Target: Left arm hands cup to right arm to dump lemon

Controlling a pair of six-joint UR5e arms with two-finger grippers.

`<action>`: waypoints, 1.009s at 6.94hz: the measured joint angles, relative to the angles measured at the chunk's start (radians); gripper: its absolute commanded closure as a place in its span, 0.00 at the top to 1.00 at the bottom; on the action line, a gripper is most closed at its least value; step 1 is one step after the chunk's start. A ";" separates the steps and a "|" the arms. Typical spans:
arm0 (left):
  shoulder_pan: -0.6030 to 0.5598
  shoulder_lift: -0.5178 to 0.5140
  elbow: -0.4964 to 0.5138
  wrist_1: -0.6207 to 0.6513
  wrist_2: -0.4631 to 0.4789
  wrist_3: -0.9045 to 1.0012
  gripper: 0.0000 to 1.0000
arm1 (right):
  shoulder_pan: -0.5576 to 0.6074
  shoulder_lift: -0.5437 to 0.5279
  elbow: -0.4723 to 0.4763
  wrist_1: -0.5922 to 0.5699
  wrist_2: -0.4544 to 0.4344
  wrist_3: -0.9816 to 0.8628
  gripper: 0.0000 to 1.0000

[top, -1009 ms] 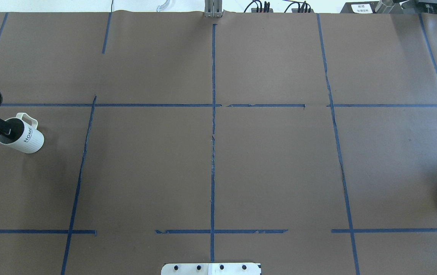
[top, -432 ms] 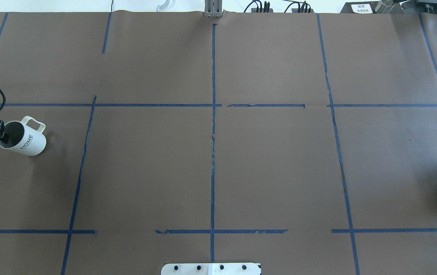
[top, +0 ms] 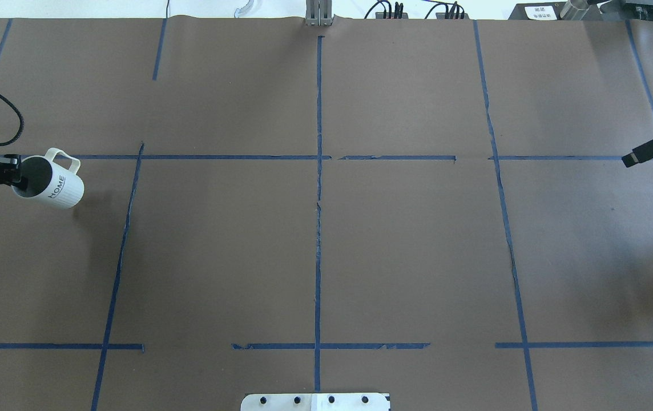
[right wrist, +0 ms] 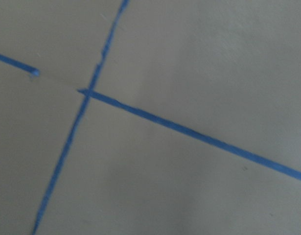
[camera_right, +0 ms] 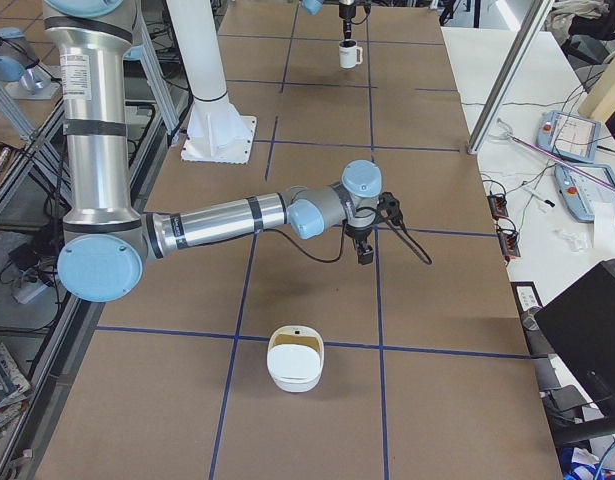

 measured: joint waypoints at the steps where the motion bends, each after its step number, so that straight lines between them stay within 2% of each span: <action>1: 0.018 -0.092 -0.050 0.133 0.009 -0.090 0.00 | -0.051 0.038 0.003 0.089 -0.036 0.122 1.00; 3: 0.117 -0.291 -0.108 0.376 0.049 -0.305 0.00 | -0.177 0.063 0.007 0.340 -0.209 0.313 1.00; 4: 0.160 -0.384 -0.114 0.465 0.059 -0.426 0.00 | -0.243 0.070 0.014 0.421 -0.305 0.375 1.00; 5: 0.186 -0.456 -0.111 0.516 0.061 -0.548 0.00 | -0.315 0.078 0.034 0.469 -0.415 0.416 1.00; 7: 0.230 -0.549 -0.098 0.576 0.060 -0.764 0.00 | -0.497 0.099 0.109 0.502 -0.703 0.472 1.00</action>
